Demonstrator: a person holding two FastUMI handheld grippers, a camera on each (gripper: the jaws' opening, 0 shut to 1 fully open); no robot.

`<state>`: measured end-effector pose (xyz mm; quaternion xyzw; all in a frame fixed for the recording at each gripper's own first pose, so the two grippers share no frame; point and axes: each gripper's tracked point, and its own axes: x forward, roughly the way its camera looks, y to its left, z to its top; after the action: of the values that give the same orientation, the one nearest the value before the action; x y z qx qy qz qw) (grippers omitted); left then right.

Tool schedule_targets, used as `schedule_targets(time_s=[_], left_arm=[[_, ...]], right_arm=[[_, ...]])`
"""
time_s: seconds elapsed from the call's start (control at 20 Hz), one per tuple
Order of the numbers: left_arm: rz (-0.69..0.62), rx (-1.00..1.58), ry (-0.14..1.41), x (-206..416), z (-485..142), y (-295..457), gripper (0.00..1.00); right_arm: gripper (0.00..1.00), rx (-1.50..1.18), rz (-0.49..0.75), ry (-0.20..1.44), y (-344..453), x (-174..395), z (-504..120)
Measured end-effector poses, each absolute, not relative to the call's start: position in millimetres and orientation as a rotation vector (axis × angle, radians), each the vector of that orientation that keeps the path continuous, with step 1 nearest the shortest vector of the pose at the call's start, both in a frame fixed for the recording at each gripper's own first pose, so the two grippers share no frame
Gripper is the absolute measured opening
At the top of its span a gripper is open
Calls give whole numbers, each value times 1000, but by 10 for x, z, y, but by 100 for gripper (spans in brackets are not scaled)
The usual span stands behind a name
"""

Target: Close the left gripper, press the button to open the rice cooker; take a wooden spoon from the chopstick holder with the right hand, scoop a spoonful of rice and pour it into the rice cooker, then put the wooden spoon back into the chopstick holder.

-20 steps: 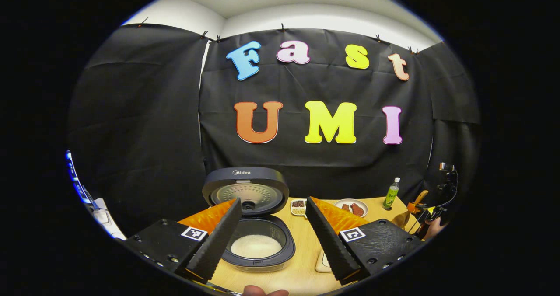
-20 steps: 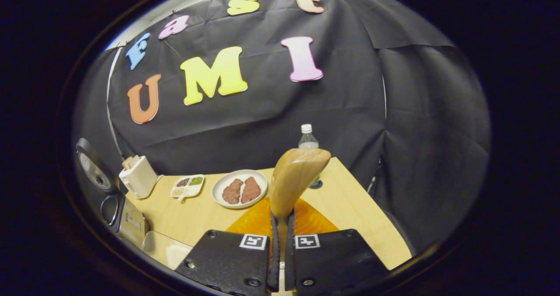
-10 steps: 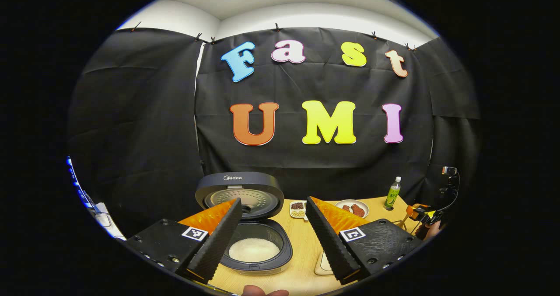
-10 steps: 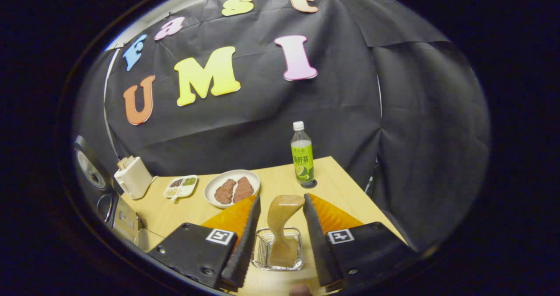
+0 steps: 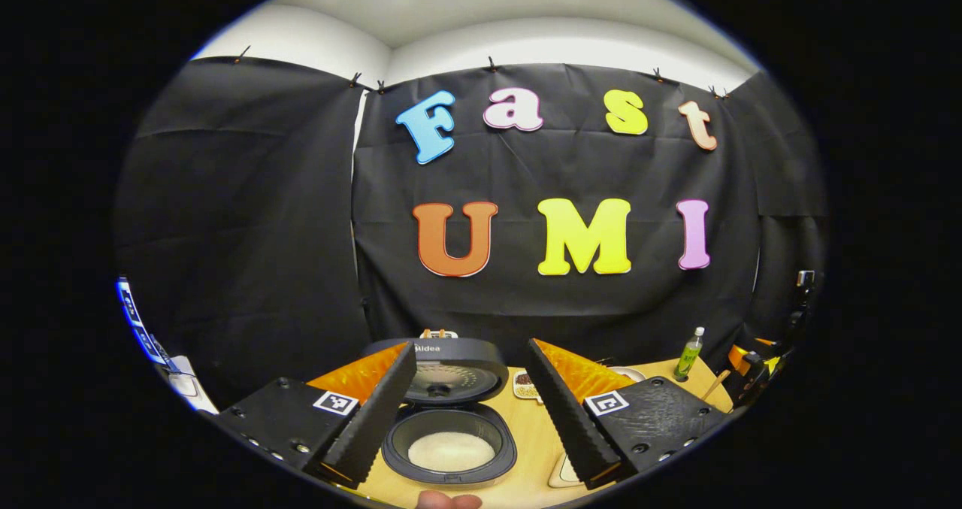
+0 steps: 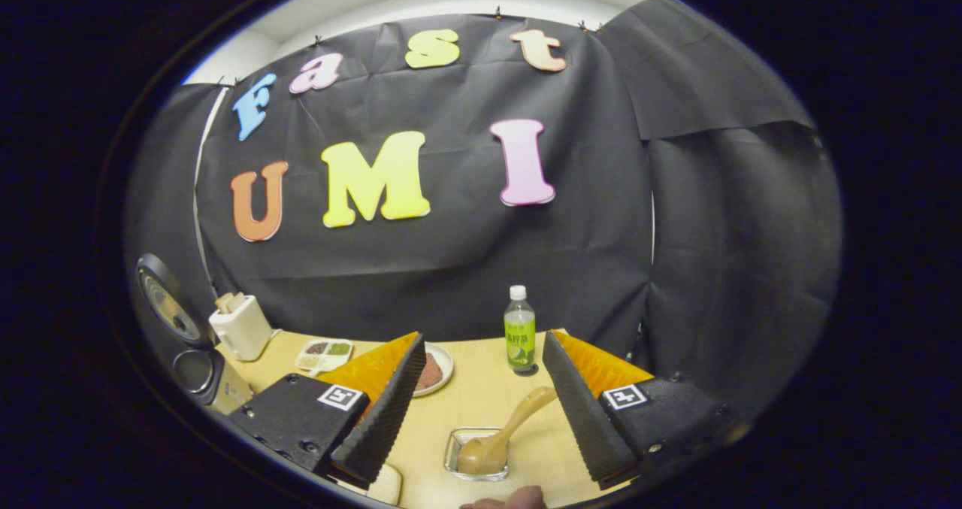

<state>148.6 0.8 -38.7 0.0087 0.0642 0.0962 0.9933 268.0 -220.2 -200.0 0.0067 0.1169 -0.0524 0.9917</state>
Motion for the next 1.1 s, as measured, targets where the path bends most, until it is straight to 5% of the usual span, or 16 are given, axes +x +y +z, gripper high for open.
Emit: schedule_targets(time_s=[0.55, 1.1], left_arm=[[229, -46, 360, 2350, -539, 424, 95], [260, -92, 570, 2743, -1185, 802, 95]], right_arm=[[99, -28, 26, 98, -1686, 2063, -1111], [100, -32, 24, 158, -1705, 1784, -1153]])
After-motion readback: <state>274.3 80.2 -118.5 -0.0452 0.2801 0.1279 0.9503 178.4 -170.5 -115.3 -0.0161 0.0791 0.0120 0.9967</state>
